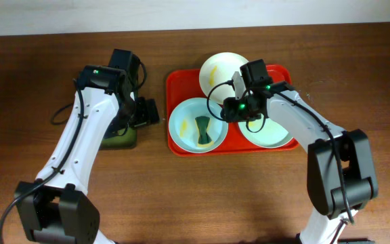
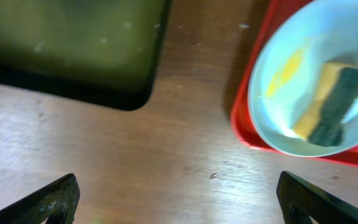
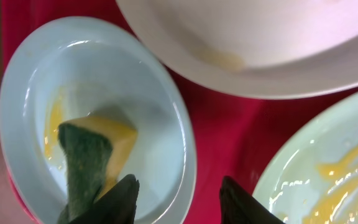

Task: Clean dirty plates on tray and stack at the side
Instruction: 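Grasp the light blue plate rim with the right gripper, then scrub the light blue plate with the sponge in the left gripper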

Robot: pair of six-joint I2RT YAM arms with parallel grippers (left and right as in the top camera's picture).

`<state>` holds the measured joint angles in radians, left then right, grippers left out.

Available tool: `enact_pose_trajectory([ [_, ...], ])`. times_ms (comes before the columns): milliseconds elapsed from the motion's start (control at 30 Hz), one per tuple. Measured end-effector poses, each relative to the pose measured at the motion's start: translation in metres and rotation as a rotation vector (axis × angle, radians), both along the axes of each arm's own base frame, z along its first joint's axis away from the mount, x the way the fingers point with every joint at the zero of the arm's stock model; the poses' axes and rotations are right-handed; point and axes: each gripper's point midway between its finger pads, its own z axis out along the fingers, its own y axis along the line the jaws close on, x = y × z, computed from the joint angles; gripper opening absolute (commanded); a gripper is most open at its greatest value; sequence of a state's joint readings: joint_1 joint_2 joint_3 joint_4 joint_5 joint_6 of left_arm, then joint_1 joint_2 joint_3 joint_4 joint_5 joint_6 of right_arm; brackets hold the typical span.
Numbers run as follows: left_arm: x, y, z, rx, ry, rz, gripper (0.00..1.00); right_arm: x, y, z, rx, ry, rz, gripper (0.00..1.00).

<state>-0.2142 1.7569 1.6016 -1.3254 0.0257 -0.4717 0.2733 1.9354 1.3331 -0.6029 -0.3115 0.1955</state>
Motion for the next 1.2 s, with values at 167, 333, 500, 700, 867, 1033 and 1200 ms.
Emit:
enact_pose_trajectory([
  [167,0.015,-0.036,-0.007,-0.067,-0.081,-0.088,0.77,0.002,-0.002,-0.023,-0.024,0.022,0.01,0.34],
  [333,0.023,-0.056,-0.035,-0.091,-0.134,-0.127,0.66,0.003,-0.003,-0.041,-0.042,0.041,0.01,0.17],
  [500,0.037,-0.111,-0.046,-0.206,-0.228,-0.188,0.7,0.003,-0.002,-0.041,-0.037,0.045,0.012,0.16],
  [700,0.045,-0.152,-0.104,-0.243,-0.179,-0.237,0.63,0.001,-0.001,-0.041,-0.031,0.05,0.014,0.16],
  [867,0.043,-0.17,-0.125,-0.334,-0.132,-0.253,0.57,0.001,-0.001,-0.041,-0.031,0.05,0.014,0.16],
  [1033,0.041,-0.173,-0.124,-0.353,-0.127,-0.259,0.53,0.001,-0.001,-0.041,-0.028,0.051,0.015,0.17],
  [1200,0.032,-0.167,-0.13,-0.285,-0.099,-0.259,0.41,0.001,-0.001,-0.041,-0.028,0.05,0.015,0.17],
])
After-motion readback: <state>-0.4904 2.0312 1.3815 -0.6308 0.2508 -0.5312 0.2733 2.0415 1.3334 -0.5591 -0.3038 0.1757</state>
